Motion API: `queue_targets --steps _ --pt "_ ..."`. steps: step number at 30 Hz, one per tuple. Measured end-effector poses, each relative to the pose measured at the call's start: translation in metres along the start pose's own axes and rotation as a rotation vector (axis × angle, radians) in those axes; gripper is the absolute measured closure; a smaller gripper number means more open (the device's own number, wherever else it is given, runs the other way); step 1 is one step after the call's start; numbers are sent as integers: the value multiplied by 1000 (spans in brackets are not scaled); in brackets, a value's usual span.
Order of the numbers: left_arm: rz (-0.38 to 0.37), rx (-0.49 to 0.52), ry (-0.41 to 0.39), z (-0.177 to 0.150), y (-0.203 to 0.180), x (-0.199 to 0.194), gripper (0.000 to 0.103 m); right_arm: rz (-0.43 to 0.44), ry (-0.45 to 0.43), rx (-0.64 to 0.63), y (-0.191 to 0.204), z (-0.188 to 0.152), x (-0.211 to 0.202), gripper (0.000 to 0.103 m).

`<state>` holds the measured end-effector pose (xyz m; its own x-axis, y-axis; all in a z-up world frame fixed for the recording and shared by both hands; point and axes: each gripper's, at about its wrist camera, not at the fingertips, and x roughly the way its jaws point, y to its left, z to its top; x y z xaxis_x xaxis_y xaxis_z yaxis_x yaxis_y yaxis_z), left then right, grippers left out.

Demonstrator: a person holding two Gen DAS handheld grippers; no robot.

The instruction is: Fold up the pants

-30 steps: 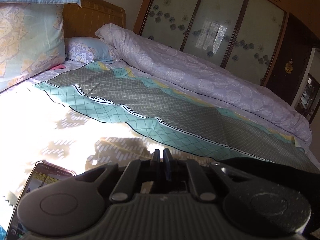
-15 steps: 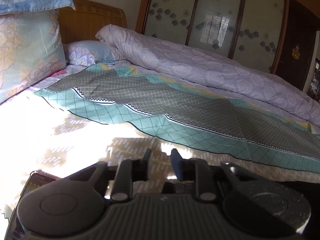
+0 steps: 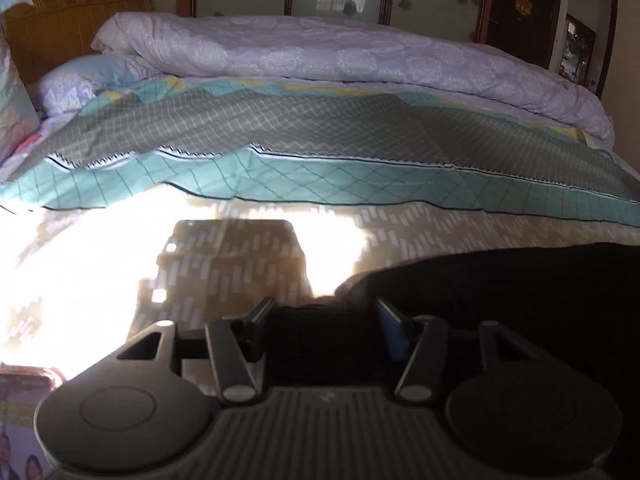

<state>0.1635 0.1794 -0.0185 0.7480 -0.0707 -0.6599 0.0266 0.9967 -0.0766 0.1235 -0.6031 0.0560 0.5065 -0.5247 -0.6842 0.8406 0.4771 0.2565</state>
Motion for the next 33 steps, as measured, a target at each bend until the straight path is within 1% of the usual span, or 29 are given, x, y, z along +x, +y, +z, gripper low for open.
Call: queue_targets --steps 1,2,3,4,5,6,9,11,13,15,17,19,21,22,23,24,25,26,27,28,29,30,32,33 --pt "3 6 -10 0 -1 -2 55 -30 21 9 0 -1 13 38" --pt "12 13 -18 1 -3 -5 56 -47 42 13 -1 -3 23 53" --pt "23 17 -34 0 -4 -8 56 -57 52 2 -2 -5 30 94" --pt "37 24 -59 3 -5 -16 66 -69 50 -15 -5 -6 32 97" --pt "42 19 -82 5 -6 -24 67 -50 36 8 -9 -5 28 98" --pt "39 1 -118 10 -6 -36 67 -20 10 57 -17 -4 19 98" --pt "25 -21 -243 18 -10 -80 67 70 -55 163 -43 9 -23 98" --pt "15 -22 -316 18 -15 -112 67 160 -79 238 -69 18 -64 98" --pt "0 -22 -383 14 -17 -148 67 236 -95 287 -96 23 -110 98" --pt "-26 -36 -427 4 -14 -183 66 291 -114 312 -128 22 -161 98" --pt "-49 -44 -446 -14 -11 -214 65 329 -124 323 -164 10 -210 98" --pt "-80 -46 -441 -40 -7 -241 62 353 -131 330 -206 -12 -254 98" --pt "-71 -32 -400 -69 -8 -259 54 364 -120 323 -246 -42 -288 97" --pt "-56 -20 -352 -88 -9 -264 48 359 -104 326 -268 -61 -299 95" --pt "-41 -4 -293 -103 -10 -265 35 336 -87 330 -290 -81 -307 92" --pt "-30 13 -238 -118 -11 -266 31 281 -60 330 -309 -101 -310 87" --pt "-23 23 -182 -135 -9 -269 30 189 -9 330 -328 -120 -309 81" --pt "-29 19 -136 -146 -7 -271 30 105 25 344 -345 -135 -308 69" --pt "-36 0 -92 -157 -2 -275 30 16 27 374 -363 -151 -311 67" --pt "-42 -29 -68 -163 4 -281 30 -34 14 405 -378 -165 -316 67" --pt "-50 -63 -64 -167 11 -287 30 -42 7 431 -389 -173 -321 68" --pt "-60 -103 -74 -169 20 -296 30 -26 -6 466 -397 -180 -328 68" --pt "-67 -194 -104 -163 41 -306 21 31 -37 491 -397 -185 -341 68" --pt "-70 -252 -122 -158 51 -309 20 50 -45 482 -393 -183 -345 68"
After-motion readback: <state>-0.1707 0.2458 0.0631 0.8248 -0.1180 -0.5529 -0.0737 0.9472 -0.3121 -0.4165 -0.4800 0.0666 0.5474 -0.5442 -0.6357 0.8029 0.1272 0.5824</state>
